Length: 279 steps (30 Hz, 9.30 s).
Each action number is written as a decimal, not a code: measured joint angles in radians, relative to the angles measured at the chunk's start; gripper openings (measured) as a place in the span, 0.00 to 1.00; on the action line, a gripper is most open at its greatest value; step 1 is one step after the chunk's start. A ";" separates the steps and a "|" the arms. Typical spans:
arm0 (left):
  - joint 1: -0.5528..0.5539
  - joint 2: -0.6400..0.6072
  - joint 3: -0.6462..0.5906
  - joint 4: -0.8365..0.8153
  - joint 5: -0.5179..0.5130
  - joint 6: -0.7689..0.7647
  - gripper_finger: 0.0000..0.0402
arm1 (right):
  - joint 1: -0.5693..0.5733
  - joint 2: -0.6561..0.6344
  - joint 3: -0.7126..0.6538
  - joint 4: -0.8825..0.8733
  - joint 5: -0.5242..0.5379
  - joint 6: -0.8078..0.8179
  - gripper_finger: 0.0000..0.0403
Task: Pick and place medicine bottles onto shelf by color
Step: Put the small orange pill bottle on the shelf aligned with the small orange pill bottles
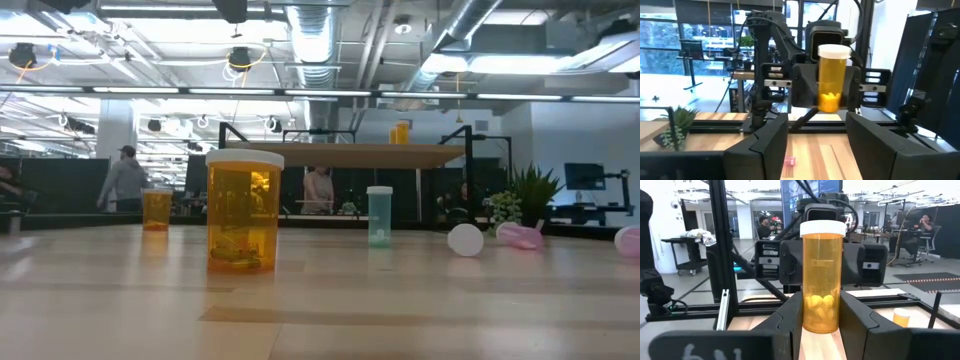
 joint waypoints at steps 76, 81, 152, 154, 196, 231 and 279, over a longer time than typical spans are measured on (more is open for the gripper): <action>0.007 0.214 0.204 0.007 -0.007 0.032 0.23 | 0.000 -0.001 0.001 -0.159 0.008 0.071 0.53; 0.007 0.208 0.204 -0.034 -0.026 0.032 0.23 | 0.003 -0.014 0.001 -0.215 0.011 0.078 0.60; 0.007 0.088 0.204 -0.555 -0.102 -0.102 0.23 | -0.248 0.014 0.570 -1.351 -0.462 0.177 0.54; 0.007 0.088 0.204 -0.555 -0.102 -0.102 0.23 | -0.248 0.014 0.570 -1.351 -0.462 0.177 0.51; 0.007 0.089 0.204 -0.549 -0.102 -0.108 0.23 | -0.260 0.014 0.570 -1.349 -0.492 0.179 0.52; 0.007 0.089 0.204 -0.500 -0.068 -0.109 0.23 | -0.258 0.014 0.570 -1.360 -0.518 0.203 0.34; -0.036 -0.006 0.205 -0.726 -0.293 -0.126 0.55 | -0.274 0.013 0.569 -1.417 -0.511 0.218 0.33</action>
